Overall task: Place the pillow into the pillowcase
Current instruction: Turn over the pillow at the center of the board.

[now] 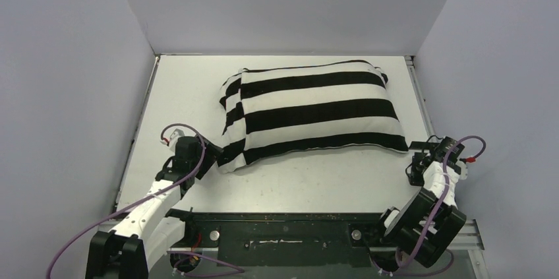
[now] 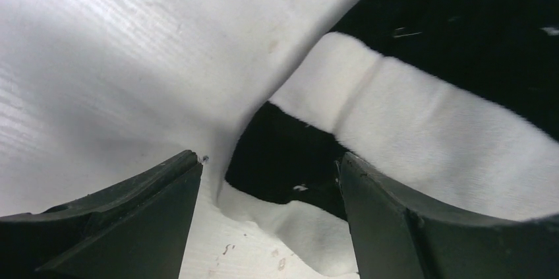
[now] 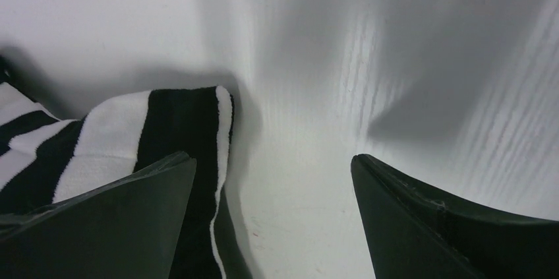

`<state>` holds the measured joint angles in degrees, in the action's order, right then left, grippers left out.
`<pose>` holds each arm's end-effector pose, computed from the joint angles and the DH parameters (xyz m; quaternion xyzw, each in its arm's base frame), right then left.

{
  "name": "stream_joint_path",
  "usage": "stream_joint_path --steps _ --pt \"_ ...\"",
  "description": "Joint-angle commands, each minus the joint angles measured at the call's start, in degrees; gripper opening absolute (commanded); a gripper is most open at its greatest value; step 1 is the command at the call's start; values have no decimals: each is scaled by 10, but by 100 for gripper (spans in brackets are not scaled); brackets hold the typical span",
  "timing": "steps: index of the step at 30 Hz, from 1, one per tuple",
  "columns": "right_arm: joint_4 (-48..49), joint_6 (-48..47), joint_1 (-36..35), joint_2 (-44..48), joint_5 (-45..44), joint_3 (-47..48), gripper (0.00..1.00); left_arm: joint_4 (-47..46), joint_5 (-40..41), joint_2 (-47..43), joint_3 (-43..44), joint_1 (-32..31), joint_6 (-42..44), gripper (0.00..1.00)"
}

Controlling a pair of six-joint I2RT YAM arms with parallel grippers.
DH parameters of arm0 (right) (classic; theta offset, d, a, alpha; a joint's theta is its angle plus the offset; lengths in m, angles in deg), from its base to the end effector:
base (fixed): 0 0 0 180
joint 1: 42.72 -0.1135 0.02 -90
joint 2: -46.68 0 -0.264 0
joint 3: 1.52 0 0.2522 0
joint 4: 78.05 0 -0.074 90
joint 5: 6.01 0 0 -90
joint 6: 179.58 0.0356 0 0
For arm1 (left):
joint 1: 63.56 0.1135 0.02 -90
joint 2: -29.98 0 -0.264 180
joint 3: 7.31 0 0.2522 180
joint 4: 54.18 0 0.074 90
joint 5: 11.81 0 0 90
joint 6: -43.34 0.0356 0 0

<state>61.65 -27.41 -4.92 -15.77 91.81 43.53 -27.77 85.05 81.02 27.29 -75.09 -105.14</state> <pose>0.1586 -0.1169 0.1798 0.7217 0.6307 0.1226 0.2574 0.1734 -0.0310 0.1730 -0.3864 0.8296 -0.1841 0.3585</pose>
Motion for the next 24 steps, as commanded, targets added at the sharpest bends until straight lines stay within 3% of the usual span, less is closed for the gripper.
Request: stream_joint_path --steps 1,6,10,24 --pt "96 5 45 -35 90 12 91 -68 -16 18 -26 -2 -35 75" --pt "129 40 52 -60 110 17 91 -117 -32 41 -42 -2 -38 75" --pt "148 65 52 -52 67 15 91 -157 -55 71 -48 -2 -38 74" --pt "257 161 47 -166 133 -13 87 -137 -48 76 -33 -15 -36 74"
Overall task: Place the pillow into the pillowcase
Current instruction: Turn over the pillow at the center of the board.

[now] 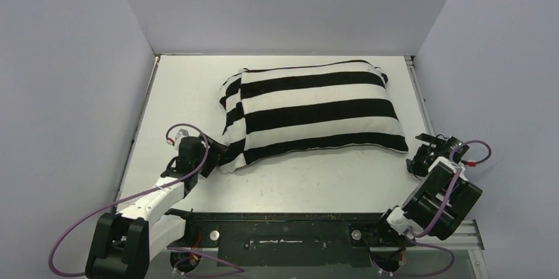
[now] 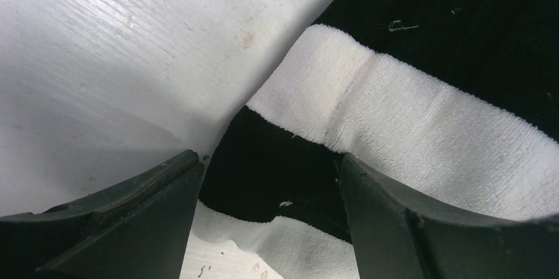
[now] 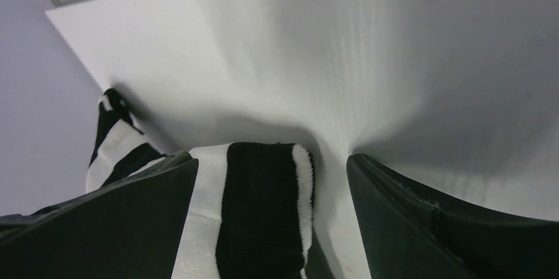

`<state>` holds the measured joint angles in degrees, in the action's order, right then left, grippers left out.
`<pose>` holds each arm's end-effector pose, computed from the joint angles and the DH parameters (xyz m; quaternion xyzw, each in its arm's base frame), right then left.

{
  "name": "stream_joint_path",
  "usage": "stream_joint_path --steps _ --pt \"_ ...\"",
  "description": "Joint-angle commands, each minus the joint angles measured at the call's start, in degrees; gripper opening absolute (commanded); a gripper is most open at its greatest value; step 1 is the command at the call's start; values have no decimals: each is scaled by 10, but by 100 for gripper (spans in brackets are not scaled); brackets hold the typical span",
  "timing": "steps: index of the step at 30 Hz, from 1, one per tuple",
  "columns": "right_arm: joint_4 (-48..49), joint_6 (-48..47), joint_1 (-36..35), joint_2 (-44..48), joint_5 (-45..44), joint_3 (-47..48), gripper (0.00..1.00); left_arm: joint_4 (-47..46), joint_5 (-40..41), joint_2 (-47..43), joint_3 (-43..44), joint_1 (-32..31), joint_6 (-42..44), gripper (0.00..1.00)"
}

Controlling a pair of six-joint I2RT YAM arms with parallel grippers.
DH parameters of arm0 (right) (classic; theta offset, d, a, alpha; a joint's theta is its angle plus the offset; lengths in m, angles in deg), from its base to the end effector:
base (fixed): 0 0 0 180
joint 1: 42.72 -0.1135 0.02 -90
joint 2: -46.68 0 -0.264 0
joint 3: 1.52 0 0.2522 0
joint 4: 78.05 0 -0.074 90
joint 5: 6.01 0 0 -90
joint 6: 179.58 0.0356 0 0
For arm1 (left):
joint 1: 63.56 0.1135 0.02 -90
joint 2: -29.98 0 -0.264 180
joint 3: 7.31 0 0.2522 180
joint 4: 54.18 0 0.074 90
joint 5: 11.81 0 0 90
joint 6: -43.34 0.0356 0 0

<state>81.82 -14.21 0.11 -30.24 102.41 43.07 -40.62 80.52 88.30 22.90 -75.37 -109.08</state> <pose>0.1829 -0.1542 0.1503 0.7755 0.5242 0.2345 0.2624 0.1820 -0.0366 0.1465 -0.3974 0.8211 -0.2322 0.3376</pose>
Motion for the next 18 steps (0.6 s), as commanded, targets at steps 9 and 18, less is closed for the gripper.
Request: stream_joint_path --steps 9,18 --pt "108 33 -44 -83 15 3 78 -70 33 27 -3 -59 -9 73" --pt "92 -17 -47 -70 11 41 5 -90 79 23 15 -58 -3 0"
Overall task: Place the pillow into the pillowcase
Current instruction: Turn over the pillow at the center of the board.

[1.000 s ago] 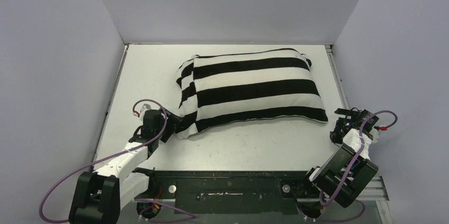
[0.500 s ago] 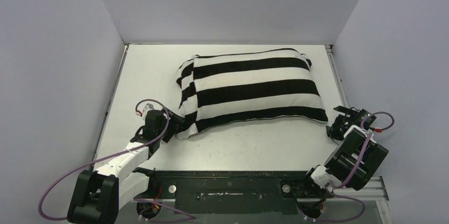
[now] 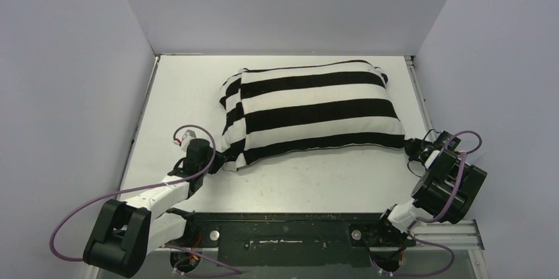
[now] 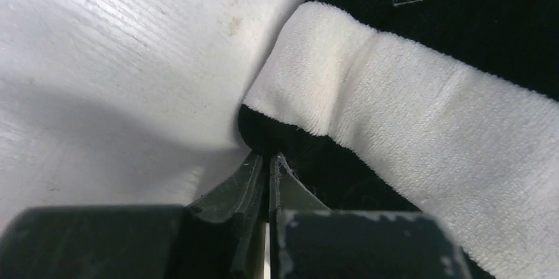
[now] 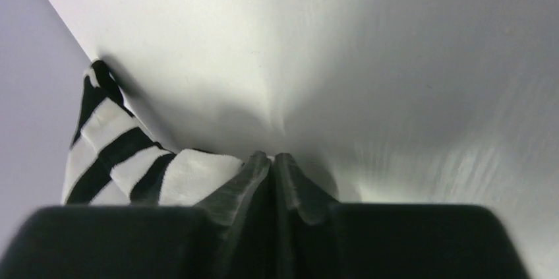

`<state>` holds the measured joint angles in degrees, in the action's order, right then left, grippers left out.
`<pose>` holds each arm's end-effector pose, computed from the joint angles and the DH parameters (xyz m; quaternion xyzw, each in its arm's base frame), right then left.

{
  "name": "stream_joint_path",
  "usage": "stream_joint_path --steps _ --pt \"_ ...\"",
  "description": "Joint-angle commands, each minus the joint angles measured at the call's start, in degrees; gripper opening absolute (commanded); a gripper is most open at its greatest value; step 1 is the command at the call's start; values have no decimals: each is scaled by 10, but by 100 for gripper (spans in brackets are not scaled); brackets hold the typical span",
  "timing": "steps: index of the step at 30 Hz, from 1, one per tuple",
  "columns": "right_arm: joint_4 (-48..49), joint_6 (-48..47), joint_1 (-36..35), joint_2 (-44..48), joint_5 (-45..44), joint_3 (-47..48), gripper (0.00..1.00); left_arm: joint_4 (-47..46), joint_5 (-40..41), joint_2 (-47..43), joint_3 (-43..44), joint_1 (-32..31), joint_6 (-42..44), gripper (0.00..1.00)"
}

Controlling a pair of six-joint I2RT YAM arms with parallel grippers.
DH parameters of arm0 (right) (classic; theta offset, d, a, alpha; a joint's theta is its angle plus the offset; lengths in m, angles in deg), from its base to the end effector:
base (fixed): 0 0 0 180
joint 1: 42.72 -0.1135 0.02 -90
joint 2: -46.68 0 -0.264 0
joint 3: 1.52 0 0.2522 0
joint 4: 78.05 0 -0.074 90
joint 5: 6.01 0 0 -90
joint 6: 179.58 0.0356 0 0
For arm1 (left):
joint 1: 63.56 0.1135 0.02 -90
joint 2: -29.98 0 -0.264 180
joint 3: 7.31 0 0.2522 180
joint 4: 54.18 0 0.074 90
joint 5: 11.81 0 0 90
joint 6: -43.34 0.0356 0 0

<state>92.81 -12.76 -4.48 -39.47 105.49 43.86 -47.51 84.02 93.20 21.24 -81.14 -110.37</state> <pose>0.2141 -0.1521 0.1303 0.7443 0.5494 0.2766 0.2600 0.1828 -0.0541 0.1334 -0.3758 0.8291 -0.2329 0.3424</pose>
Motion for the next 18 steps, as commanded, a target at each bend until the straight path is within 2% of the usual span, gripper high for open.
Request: stream_joint_path --steps 1,7,12,15,18 --pt "-23 -39 -1 36 -26 37 0 -16 60 -42 44 0 22 0" --pt "-146 -87 -1 146 -81 107 0 66 182 -122 170 2 131 0" --pt "-229 -115 -24 257 -148 179 0 104 188 -140 283 2 192 0" --pt "-280 -126 -27 282 -154 241 0 126 190 -143 353 1 222 0" --pt "-346 -143 -27 289 -165 346 0 148 210 -142 430 -1 275 0"
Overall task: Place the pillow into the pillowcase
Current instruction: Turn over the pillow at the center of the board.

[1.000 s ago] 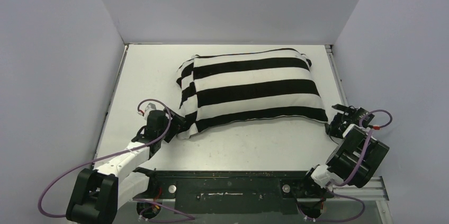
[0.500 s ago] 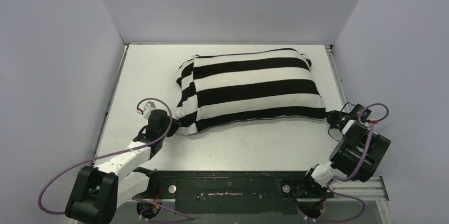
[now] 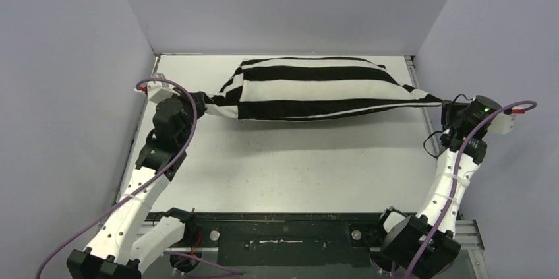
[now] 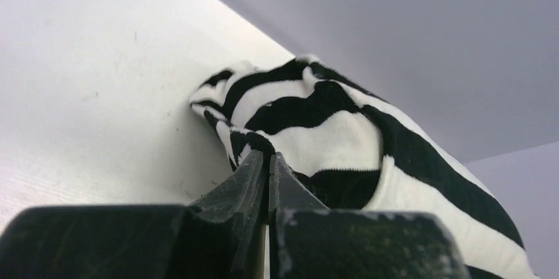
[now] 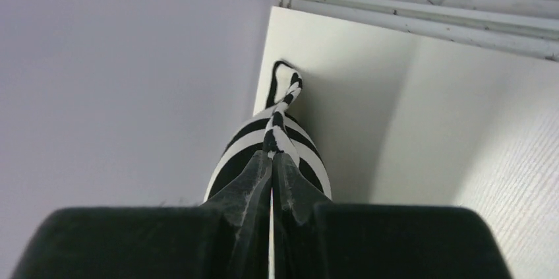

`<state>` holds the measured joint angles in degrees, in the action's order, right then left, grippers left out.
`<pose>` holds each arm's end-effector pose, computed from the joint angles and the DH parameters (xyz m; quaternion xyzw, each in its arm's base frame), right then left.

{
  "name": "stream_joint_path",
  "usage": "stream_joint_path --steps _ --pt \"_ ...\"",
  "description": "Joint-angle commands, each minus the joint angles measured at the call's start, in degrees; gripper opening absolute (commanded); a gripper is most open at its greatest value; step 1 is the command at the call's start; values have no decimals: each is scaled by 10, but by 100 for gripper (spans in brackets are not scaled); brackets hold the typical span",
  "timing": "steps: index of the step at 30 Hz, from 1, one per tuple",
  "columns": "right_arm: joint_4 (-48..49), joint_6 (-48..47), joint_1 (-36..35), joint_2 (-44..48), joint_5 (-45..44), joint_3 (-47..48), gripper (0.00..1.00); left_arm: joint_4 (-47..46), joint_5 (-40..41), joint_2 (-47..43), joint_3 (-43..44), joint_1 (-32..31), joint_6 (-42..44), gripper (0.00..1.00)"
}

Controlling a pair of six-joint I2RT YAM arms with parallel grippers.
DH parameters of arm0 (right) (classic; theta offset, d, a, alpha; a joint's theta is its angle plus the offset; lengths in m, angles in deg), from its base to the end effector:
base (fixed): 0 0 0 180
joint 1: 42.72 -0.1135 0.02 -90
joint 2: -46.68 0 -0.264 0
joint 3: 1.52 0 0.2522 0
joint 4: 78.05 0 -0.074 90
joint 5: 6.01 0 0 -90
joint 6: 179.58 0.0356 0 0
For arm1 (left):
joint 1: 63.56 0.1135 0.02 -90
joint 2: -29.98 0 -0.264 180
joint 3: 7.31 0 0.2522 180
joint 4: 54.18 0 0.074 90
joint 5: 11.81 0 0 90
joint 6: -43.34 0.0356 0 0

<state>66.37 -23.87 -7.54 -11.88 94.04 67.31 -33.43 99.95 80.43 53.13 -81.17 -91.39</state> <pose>0.1908 -0.1269 0.3371 0.6190 0.5721 0.2117 0.4947 0.1998 -0.0496 0.3408 -0.2944 0.7071 -0.1997 0.6111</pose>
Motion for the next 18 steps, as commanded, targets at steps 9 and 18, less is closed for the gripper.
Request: stream_joint_path --steps 9,18 --pt "-164 -82 4 -21 -68 409 0 11 90 28 311 -19 199 0" --pt "-116 -74 -71 -67 8 356 24 -12 75 102 347 -21 188 0"
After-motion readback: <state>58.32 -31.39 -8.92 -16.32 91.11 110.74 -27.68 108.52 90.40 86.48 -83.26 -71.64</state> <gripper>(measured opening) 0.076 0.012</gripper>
